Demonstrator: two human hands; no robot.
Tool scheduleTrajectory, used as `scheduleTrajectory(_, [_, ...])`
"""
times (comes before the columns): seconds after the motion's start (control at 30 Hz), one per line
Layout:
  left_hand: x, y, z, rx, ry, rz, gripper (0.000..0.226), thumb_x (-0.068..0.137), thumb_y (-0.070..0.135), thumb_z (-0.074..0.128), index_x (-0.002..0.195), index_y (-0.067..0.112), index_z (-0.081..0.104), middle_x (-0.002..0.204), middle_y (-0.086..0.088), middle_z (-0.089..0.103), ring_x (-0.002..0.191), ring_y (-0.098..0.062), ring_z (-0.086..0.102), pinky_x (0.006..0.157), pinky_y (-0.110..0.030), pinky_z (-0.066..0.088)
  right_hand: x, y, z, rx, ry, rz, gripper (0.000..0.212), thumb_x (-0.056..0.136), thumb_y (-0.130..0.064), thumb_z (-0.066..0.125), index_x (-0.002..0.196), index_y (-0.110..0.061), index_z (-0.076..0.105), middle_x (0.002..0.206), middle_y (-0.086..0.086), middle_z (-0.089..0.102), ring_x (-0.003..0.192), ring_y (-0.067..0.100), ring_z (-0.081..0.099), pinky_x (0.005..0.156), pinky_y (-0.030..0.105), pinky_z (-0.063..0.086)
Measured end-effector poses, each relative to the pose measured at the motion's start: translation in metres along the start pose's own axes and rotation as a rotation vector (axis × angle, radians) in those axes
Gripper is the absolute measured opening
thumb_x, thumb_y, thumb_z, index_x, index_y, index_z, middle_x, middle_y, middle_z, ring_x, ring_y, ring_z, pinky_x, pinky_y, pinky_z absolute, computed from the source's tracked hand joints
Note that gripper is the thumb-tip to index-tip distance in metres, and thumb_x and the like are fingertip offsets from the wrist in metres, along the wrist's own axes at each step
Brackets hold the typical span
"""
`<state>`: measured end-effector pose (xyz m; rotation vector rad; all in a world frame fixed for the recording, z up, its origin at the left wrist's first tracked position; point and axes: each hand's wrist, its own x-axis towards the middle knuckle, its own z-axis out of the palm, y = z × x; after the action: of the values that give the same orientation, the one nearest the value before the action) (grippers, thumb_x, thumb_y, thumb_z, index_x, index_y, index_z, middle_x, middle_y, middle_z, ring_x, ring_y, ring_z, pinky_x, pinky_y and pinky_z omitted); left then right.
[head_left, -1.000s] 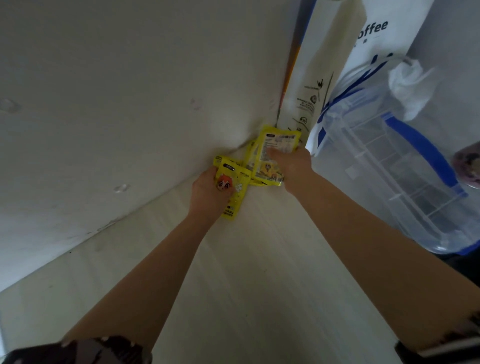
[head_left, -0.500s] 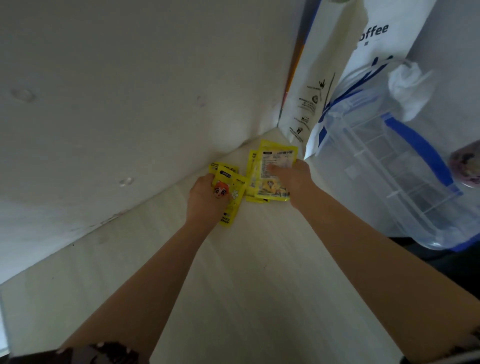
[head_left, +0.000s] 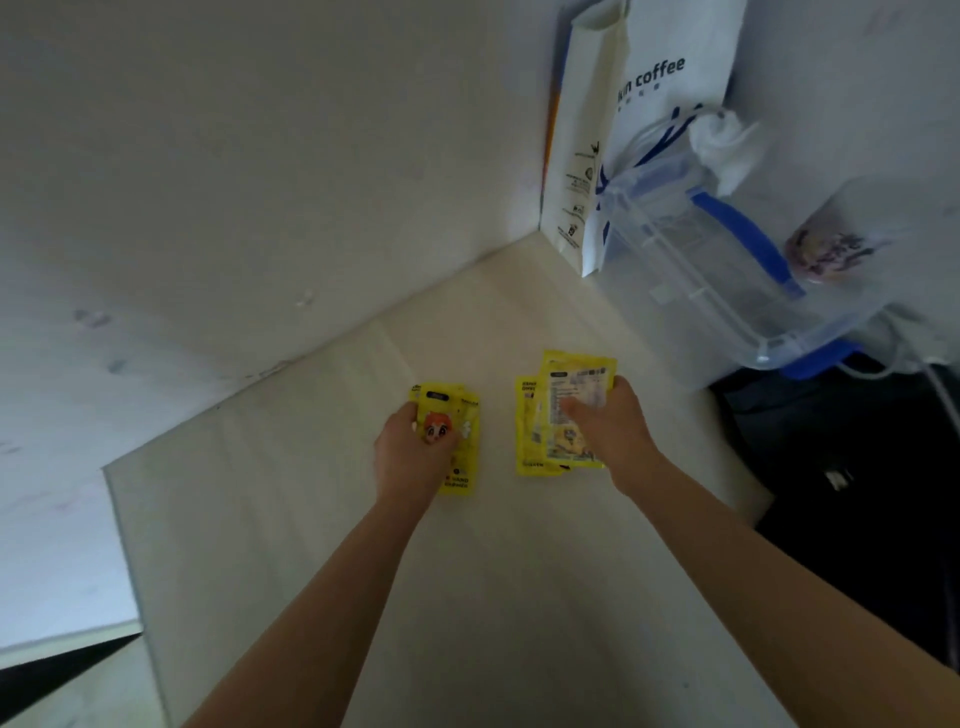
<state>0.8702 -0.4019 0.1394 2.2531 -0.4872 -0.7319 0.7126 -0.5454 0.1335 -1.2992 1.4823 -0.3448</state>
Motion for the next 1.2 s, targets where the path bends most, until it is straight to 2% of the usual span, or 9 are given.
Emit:
scheduleTrajectory(0.13, [-0.057,-0.014,-0.007,-0.096,-0.031,-0.008,0.022,0.071,0.027,0.077,0.087,0.024,0.063,0.084,0.001,0.068,0.075,-0.019,0.067,0.068,-0.043,0.059,-0.057,0.031,-0.014,-0.008,-0.011,-0.006,0.032,0.085,-0.016,0.067,0.113,-0.011,0.051,0.111,0.008,0.061,0.096,0.024,0.061,0.079,0.033,0.050])
scheduleTrajectory(0.3, [-0.117,-0.043,-0.011,-0.161,-0.109,0.003,0.027,0.067,0.026,0.079,0.085,0.029,0.060,0.082,0.005,0.069,0.076,-0.019,0.068,0.066,-0.049,0.059,-0.125,0.067,-0.029,-0.061,-0.031,-0.024,0.033,0.085,-0.017,0.067,0.113,-0.012,0.051,0.108,0.005,0.060,0.098,0.024,0.059,0.086,0.037,0.051])
scheduleTrajectory(0.43, [-0.158,-0.060,-0.012,-0.194,-0.116,0.007,0.037,0.070,0.016,0.081,0.099,0.025,0.058,0.090,0.006,0.066,0.082,-0.018,0.067,0.070,-0.049,0.059,-0.175,0.100,-0.038,-0.062,-0.030,-0.021,0.030,0.086,-0.016,0.066,0.112,-0.013,0.051,0.108,0.005,0.062,0.098,0.025,0.062,0.086,0.043,0.054])
scheduleTrajectory(0.63, [-0.207,-0.095,-0.020,-0.192,-0.232,0.064,0.042,0.073,0.011,0.079,0.107,0.024,0.057,0.095,0.004,0.067,0.083,-0.018,0.069,0.068,-0.046,0.060,-0.240,0.143,-0.039,-0.048,0.052,0.005,0.029,0.087,-0.015,0.065,0.112,-0.010,0.051,0.104,0.004,0.061,0.091,0.023,0.060,0.074,0.028,0.046])
scheduleTrajectory(0.8, [-0.235,-0.139,-0.034,-0.117,-0.344,0.167,0.040,0.075,0.011,0.077,0.105,0.026,0.054,0.094,0.005,0.067,0.080,-0.013,0.069,0.066,-0.041,0.061,-0.296,0.177,-0.019,-0.027,0.126,0.042,0.034,0.086,-0.016,0.066,0.116,-0.011,0.052,0.104,0.003,0.062,0.090,0.020,0.059,0.071,0.024,0.041])
scheduleTrajectory(0.9, [-0.258,-0.163,-0.049,-0.099,-0.406,0.218,0.037,0.077,0.010,0.075,0.104,0.023,0.052,0.093,0.003,0.067,0.077,-0.010,0.068,0.060,-0.032,0.060,-0.335,0.200,-0.005,-0.024,0.173,0.065,0.035,0.084,-0.020,0.068,0.115,-0.012,0.053,0.099,-0.001,0.060,0.089,0.020,0.058,0.074,0.028,0.045])
scheduleTrajectory(1.03, [-0.286,-0.187,-0.062,-0.057,-0.470,0.285,0.037,0.077,0.009,0.074,0.105,0.021,0.052,0.092,0.006,0.064,0.080,-0.012,0.067,0.063,-0.030,0.058,-0.393,0.236,0.003,0.102,0.250,0.136,0.031,0.083,-0.014,0.069,0.111,-0.013,0.055,0.097,0.000,0.067,0.089,0.020,0.066,0.073,0.032,0.054])
scheduleTrajectory(1.2, [-0.326,-0.199,-0.064,-0.023,-0.606,0.350,0.037,0.078,0.011,0.075,0.106,0.023,0.053,0.092,0.008,0.064,0.079,-0.007,0.066,0.064,-0.027,0.057,-0.457,0.281,0.001,0.167,0.367,0.245,0.032,0.080,-0.018,0.070,0.109,-0.018,0.057,0.097,0.000,0.070,0.088,0.020,0.068,0.078,0.044,0.058])
